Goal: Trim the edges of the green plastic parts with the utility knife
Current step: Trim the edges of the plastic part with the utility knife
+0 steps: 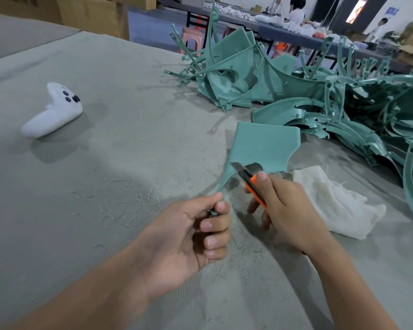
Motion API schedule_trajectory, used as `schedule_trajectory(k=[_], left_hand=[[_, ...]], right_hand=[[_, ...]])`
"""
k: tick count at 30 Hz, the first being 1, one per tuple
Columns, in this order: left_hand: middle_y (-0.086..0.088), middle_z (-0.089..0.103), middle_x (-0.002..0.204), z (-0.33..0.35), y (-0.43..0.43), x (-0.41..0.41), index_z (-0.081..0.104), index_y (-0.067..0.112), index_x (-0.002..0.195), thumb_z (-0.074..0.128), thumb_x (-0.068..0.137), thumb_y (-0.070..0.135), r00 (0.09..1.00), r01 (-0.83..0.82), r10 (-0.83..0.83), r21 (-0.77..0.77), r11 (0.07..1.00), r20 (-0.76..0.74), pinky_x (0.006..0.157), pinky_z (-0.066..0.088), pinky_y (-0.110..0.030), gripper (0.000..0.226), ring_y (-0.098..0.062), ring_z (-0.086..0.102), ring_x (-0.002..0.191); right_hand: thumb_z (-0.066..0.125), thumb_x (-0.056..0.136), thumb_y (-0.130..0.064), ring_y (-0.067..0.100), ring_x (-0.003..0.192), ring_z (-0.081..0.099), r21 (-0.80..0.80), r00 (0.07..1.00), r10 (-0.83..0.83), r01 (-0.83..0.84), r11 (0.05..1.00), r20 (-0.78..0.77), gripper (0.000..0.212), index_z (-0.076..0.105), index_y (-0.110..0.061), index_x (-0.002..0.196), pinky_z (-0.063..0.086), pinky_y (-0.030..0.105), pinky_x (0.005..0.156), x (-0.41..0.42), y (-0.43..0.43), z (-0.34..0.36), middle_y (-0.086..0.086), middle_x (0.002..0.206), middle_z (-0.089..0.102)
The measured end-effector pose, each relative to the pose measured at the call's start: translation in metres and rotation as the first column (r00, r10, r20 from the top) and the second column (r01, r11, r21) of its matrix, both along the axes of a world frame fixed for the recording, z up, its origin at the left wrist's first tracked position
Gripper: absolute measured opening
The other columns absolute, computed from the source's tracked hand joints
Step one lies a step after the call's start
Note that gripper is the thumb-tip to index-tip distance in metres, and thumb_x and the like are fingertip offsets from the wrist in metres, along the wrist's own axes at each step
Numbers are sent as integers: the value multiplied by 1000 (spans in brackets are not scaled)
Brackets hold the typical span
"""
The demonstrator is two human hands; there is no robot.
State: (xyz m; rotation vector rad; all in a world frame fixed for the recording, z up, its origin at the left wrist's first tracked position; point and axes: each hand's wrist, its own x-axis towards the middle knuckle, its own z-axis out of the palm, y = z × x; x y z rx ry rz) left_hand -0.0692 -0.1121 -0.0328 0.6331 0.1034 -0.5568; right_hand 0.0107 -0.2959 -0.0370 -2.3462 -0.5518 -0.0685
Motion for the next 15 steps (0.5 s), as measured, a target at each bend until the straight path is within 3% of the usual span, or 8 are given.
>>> schedule_trajectory(k=[5, 10, 13, 15], left_hand=[[4, 29, 54, -1, -1, -1, 55, 15, 66, 51, 90, 24, 1000, 13, -13, 18, 1000, 10, 40, 30, -22, 26, -10, 34, 42], [5, 27, 51, -1, 1, 2, 51, 17, 62, 52, 87, 25, 1000, -6, 5, 42, 999, 24, 39, 30, -22, 26, -10, 32, 40], [7, 24, 48, 0, 7, 5, 47, 19, 58, 51, 83, 27, 996, -73, 65, 138, 988, 61, 39, 30, -23, 27, -10, 30, 38], [7, 23, 45, 4, 14, 10, 44, 21, 54, 51, 78, 28, 988, -131, 107, 249, 960, 107, 38, 27, -23, 26, -11, 28, 37]], right_hand=[[29, 98, -57, -6, 60, 59, -17, 986, -130, 133, 991, 100, 51, 61, -20, 83, 40, 24, 55, 7, -6, -5, -8, 69, 67], [40, 93, -61, 3, 64, 59, -38, 974, -156, 164, 986, 165, 43, 61, -24, 100, 44, 33, 56, 6, -3, -4, -9, 66, 62], [55, 85, -66, 4, 60, 55, 2, 923, -283, 293, 956, 260, 52, 54, -26, 119, 41, 27, 54, 7, -9, 1, -13, 71, 57], [59, 84, -62, 3, 58, 50, 148, 846, -414, 386, 910, 336, 50, 56, -25, 116, 40, 16, 57, 9, -18, 9, -13, 71, 52]])
